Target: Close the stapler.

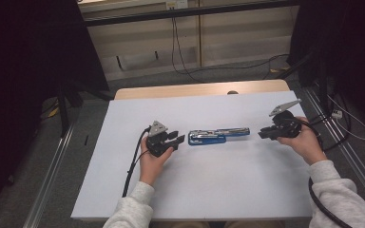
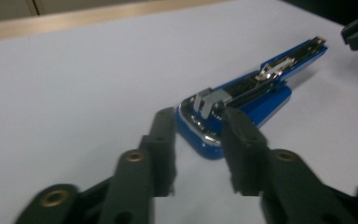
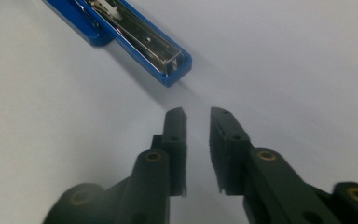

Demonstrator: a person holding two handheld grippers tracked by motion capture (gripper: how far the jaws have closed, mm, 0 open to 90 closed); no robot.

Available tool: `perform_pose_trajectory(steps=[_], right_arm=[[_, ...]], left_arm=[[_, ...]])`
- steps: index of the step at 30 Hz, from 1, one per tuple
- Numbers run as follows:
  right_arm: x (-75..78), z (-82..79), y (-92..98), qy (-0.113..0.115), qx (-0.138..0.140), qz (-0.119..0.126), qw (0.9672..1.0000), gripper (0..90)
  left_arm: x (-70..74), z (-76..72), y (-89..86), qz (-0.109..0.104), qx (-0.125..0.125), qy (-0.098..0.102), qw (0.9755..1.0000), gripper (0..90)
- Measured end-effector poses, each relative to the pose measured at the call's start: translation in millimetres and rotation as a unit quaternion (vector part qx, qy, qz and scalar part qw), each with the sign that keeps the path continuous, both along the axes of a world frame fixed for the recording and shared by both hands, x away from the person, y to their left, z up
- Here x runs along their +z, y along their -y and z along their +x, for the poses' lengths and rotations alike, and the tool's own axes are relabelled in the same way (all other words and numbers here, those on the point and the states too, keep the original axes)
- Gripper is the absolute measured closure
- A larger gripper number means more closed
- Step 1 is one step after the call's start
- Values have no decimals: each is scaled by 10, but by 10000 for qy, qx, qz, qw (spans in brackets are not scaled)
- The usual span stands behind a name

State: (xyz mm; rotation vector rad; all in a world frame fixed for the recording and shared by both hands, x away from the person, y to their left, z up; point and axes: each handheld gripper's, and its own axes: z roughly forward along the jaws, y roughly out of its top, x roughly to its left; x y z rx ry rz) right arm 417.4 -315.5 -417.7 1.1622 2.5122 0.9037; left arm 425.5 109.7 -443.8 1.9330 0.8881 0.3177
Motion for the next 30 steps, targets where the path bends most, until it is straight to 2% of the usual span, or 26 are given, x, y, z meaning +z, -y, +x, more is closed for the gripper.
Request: perform_pose_trajectory(steps=[2,3,4,6,8,9,11,12,13,15,17,19,30], right_arm=[[-30,13,-21,-3,-74,-48,10000,866],[-47,23,-33,-17,-102,-94,9999,876],[-63,33,-47,-27,-106,-87,9999,886],[-105,50,-92,-68,-90,-56,9999,900],[-152,72,-191,-82,-3,-199,9998,900],[-152,72,-191,-82,-3,-199,9998,900],[-172,88,-242,-45,77,-235,9997,900],[-177,93,-258,-68,83,-216,9997,900],[-180,96,-273,-84,80,-217,9997,900],[-184,100,-297,-46,92,-247,9996,900],[-188,107,-307,-47,111,-254,9996,900],[-190,115,-301,-78,118,-236,9996,900],[-190,124,-285,-33,87,-166,9998,900]], left_arm=[[-34,28,25,92,39,-108,9999,751],[-47,43,28,185,58,-147,9997,774],[-62,55,39,181,83,-212,9996,799],[-82,81,51,359,99,-248,9990,844],[-104,96,73,396,86,-349,9986,873],[-120,103,91,411,47,-413,9983,873],[-143,113,123,487,-35,-411,9980,874],[-152,115,146,506,-73,-498,9974,881],[-157,124,164,602,-88,-479,9970,881],[-172,140,209,629,-182,-551,9963,881],[-182,152,240,764,-234,-529,9954,881],[-179,164,244,727,-213,-573,9955,881],[-186,178,283,736,-238,-530,9956,883]])
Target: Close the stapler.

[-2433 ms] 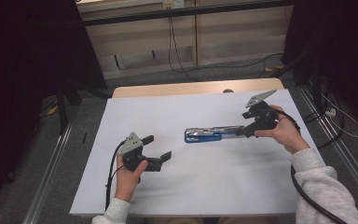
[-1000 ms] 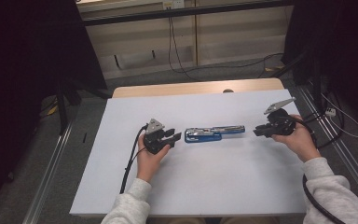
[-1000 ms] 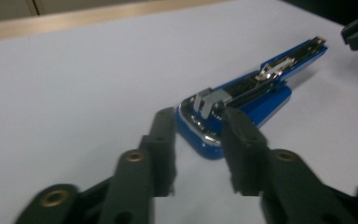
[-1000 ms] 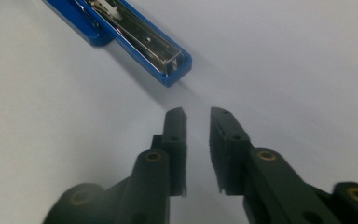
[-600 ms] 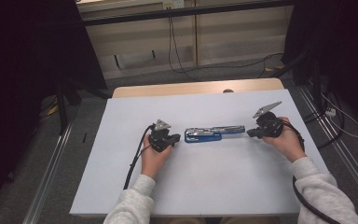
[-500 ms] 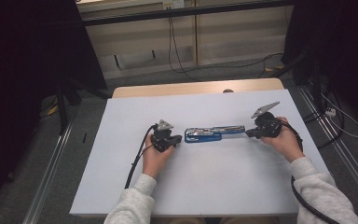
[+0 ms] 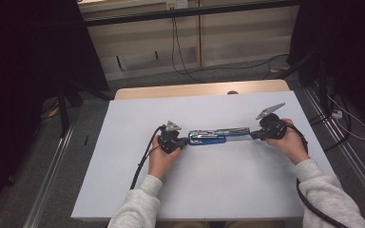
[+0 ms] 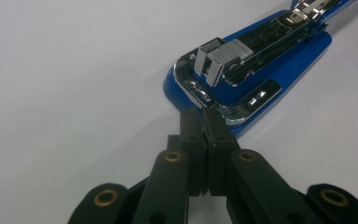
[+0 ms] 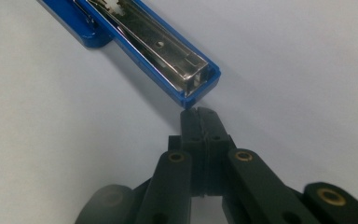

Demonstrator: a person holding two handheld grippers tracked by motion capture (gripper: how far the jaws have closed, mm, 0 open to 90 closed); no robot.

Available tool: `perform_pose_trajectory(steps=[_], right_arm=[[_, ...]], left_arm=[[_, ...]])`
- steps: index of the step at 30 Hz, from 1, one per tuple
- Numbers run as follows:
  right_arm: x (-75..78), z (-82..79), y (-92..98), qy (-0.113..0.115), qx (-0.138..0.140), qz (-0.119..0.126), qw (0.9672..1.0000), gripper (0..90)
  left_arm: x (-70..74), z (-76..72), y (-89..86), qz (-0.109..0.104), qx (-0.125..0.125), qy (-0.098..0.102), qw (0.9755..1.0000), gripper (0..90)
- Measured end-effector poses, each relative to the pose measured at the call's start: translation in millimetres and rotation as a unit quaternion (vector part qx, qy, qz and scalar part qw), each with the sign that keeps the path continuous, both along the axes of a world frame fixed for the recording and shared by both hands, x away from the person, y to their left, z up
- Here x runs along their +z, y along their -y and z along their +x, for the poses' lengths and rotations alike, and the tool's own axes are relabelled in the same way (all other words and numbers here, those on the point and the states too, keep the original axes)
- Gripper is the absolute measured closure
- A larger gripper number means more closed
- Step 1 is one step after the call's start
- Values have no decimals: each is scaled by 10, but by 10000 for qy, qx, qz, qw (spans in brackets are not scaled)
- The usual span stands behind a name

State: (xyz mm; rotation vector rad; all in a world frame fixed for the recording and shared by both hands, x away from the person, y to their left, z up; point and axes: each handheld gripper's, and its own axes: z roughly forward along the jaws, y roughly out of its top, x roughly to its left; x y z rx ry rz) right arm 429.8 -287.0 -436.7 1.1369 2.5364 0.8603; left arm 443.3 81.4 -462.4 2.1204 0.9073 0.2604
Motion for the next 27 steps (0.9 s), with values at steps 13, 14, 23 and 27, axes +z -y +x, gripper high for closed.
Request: perform_pose_trajectory(steps=[13,14,23,27], right_arm=[[79,2,-28,176,27,220,9996,897],[83,5,-30,196,43,252,9995,887],[110,14,-87,234,126,287,9992,873],[98,-2,-94,196,189,444,9986,809]], left_arm=[[-1,-2,-3,21,-44,27,10000,886],[-1,-1,-3,21,-50,26,10000,886],[-1,2,-8,-40,-49,-34,10000,876],[20,-6,-18,-48,-41,-26,10000,787]])
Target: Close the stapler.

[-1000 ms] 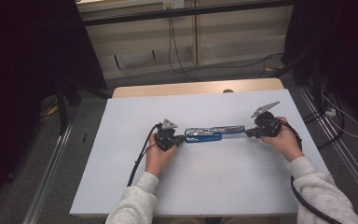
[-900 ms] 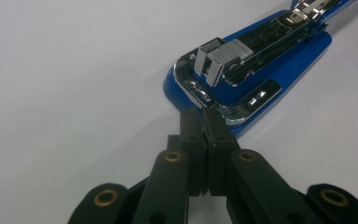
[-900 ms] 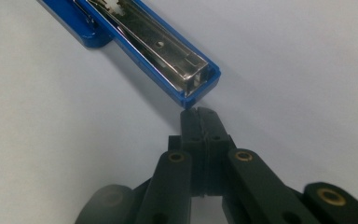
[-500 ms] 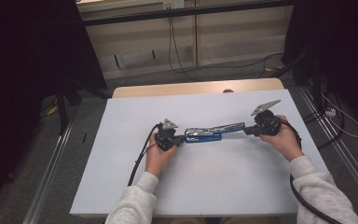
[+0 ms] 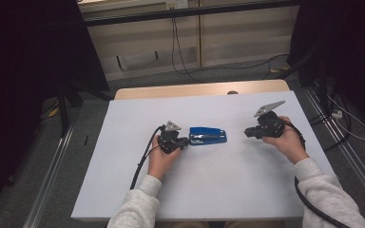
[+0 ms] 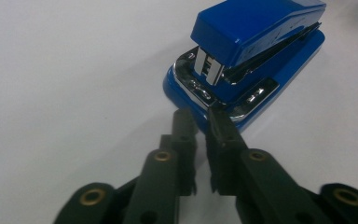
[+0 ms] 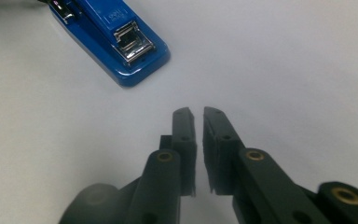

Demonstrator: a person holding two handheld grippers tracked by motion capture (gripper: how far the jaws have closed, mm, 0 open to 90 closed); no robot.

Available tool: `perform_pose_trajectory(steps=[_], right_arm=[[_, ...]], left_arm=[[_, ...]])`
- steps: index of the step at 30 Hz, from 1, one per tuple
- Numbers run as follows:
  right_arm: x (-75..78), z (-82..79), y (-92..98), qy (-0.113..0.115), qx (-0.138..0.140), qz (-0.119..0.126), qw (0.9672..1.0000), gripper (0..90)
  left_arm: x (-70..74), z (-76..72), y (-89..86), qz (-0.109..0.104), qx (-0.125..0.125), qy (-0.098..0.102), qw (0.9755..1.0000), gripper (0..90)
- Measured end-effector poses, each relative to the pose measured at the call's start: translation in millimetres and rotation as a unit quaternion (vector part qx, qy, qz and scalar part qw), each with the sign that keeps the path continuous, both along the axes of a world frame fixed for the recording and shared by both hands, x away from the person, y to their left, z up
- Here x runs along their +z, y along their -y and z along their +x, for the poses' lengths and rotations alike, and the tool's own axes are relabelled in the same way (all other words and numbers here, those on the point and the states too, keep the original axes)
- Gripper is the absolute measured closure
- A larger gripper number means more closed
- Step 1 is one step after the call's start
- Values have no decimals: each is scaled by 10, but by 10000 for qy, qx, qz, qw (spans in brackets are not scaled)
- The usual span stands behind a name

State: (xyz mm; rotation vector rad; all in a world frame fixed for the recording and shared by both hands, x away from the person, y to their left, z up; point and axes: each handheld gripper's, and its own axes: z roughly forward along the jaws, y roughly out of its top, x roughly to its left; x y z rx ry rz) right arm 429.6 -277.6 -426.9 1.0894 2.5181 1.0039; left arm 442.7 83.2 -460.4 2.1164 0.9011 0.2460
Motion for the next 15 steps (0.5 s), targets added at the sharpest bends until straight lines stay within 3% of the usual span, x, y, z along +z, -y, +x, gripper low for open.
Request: perform_pose_trajectory(steps=[6,7,11,13,15], right_arm=[[-2,-86,25,-62,37,243,9997,662],[1,-99,37,-89,19,293,9995,622],[17,-157,63,-59,-77,444,9990,521],[19,-192,58,-55,-99,411,9991,478],[22,-236,60,-34,-148,465,9988,406]], left_arm=[[112,-57,-79,-251,48,-64,9997,540],[133,-73,-95,-231,57,-74,9997,448],[215,-135,-178,-443,-185,-24,9988,371],[252,-157,-217,-552,-153,23,9984,357],[279,-167,-254,-651,-180,-37,9977,275]])
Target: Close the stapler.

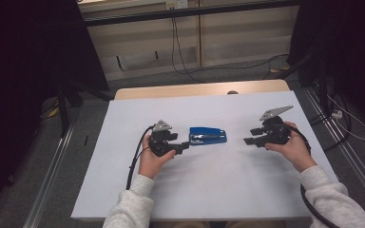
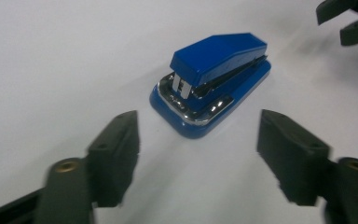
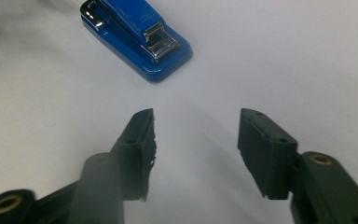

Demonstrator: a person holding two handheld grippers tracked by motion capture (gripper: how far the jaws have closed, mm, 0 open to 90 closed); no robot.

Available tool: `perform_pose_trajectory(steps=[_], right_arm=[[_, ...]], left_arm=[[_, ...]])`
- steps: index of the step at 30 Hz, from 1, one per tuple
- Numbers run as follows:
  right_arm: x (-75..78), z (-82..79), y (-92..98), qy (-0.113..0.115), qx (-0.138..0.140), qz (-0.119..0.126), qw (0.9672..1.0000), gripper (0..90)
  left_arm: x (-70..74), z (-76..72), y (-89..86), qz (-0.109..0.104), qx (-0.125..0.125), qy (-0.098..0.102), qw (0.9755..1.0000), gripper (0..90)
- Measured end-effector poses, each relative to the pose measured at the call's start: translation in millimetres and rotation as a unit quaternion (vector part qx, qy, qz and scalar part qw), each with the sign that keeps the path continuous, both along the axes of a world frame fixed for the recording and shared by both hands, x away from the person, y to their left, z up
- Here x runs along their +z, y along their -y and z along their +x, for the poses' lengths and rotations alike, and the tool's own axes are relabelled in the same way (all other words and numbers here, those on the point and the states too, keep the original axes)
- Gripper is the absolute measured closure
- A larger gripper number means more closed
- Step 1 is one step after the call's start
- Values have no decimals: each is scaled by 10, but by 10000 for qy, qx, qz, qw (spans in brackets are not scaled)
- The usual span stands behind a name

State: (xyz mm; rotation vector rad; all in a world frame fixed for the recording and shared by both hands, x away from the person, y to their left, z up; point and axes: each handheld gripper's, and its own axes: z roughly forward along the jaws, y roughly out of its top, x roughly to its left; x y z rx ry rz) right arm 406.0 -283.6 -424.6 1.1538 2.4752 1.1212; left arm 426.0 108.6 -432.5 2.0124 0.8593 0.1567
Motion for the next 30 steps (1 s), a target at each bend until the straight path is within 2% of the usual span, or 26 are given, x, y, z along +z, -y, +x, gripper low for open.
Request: perform_pose_trajectory(steps=[1,6,11,15,20,25,28,30], right_arm=[[3,-43,0,-41,40,82,10000,383],[16,-134,-31,-16,41,16,10000,294],[27,-227,-15,18,-61,13,10000,191],[30,-303,18,53,-81,25,10000,157],[15,-408,43,28,-95,3,10000,138],[-7,-506,55,-41,-63,-11,10000,131],[-5,-549,72,-34,-58,-26,10000,125],[-1,-574,85,-26,-65,-42,10000,123]], left_arm=[[4,-8,-16,-54,29,8,10000,252],[43,-42,-94,-30,35,-35,10000,182],[73,-106,-217,-96,36,54,9999,121],[81,-148,-331,-164,83,28,9998,104],[103,-207,-445,-232,161,166,9995,102],[115,-257,-534,-138,180,251,9994,86],[110,-284,-606,-189,238,217,9993,75],[114,-311,-655,-181,276,265,9991,75]])
